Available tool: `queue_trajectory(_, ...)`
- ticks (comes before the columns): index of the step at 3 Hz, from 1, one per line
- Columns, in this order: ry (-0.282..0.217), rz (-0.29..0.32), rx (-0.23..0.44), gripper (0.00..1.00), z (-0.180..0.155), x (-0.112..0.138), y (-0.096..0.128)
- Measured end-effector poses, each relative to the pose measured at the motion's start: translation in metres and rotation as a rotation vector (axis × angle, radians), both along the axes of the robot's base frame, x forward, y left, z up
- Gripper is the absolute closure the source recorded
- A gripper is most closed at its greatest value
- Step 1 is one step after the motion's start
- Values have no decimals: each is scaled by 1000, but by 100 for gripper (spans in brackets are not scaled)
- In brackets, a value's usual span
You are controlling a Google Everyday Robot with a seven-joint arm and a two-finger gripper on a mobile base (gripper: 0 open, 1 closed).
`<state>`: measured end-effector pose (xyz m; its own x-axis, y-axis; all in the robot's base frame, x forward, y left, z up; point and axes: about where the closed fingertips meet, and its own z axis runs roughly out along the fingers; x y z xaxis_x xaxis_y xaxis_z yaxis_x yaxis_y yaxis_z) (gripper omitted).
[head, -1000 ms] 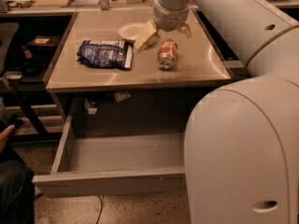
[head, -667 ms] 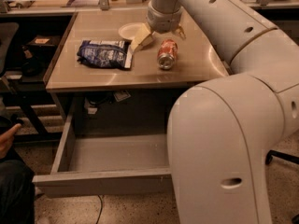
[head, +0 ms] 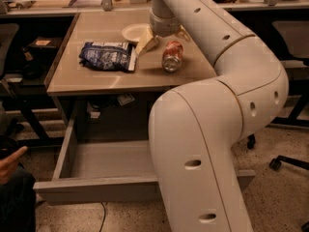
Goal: Place coke can into top drawer
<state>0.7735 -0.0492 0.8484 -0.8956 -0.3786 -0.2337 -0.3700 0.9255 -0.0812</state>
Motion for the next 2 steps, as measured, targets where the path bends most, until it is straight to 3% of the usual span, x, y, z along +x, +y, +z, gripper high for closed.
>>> queue_trajectory(2,25,-77,-87,0,-31,13,-45)
